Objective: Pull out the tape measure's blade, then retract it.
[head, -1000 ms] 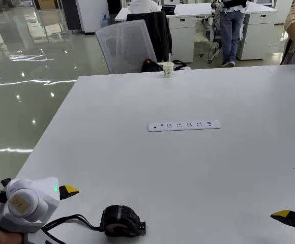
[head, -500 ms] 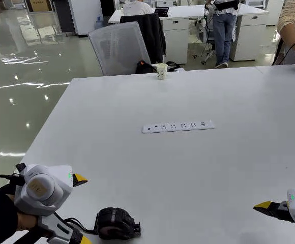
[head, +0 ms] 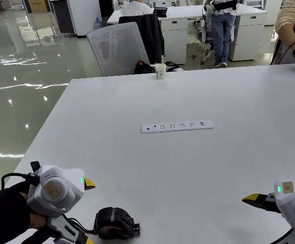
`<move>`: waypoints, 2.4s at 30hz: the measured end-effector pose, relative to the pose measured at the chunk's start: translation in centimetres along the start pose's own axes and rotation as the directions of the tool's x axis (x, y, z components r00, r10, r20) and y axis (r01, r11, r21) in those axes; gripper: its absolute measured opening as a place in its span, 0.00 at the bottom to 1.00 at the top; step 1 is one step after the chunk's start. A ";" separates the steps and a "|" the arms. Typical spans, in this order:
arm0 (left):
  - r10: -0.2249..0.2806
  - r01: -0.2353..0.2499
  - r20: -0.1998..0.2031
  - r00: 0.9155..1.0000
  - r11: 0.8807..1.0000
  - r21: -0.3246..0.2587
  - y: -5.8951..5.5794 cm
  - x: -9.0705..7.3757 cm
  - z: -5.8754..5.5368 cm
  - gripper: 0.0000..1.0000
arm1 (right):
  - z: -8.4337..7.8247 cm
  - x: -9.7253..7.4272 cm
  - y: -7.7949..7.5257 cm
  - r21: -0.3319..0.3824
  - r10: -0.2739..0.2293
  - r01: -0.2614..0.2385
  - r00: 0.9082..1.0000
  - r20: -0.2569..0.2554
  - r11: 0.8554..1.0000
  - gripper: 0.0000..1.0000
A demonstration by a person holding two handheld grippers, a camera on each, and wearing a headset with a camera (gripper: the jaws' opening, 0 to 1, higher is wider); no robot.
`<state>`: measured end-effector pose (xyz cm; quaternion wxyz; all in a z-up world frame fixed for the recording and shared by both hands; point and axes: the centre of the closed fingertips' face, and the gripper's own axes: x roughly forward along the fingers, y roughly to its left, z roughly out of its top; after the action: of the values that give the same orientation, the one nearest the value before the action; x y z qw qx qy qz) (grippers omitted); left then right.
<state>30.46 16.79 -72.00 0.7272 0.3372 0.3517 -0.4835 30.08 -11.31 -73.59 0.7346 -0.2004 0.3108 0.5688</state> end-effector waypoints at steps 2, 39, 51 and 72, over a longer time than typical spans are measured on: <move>-0.008 0.008 0.004 1.000 1.000 -0.008 -0.1 0.2 0.3 0.88 | 0.2 0.1 -0.1 0.001 -0.003 0.003 1.000 0.006 1.000 0.99; -0.070 0.074 -0.075 0.995 0.996 0.055 -0.2 4.5 1.0 0.58 | 5.3 3.5 0.8 -0.041 0.055 -0.052 0.996 0.065 0.998 0.99; -0.043 0.053 -0.111 0.993 0.995 0.089 0.3 5.6 0.7 0.37 | 6.1 4.5 0.9 -0.073 0.080 -0.077 0.996 0.049 0.994 0.99; -0.069 0.073 -0.076 0.995 0.996 0.046 0.0 6.0 0.7 0.28 | 6.8 7.7 -0.9 -0.073 0.076 -0.073 0.996 0.038 0.995 0.99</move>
<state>32.32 13.40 -76.66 0.6877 0.3597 0.3785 -0.5044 33.72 -1.66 -73.97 0.7115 -0.2034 0.2824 0.6105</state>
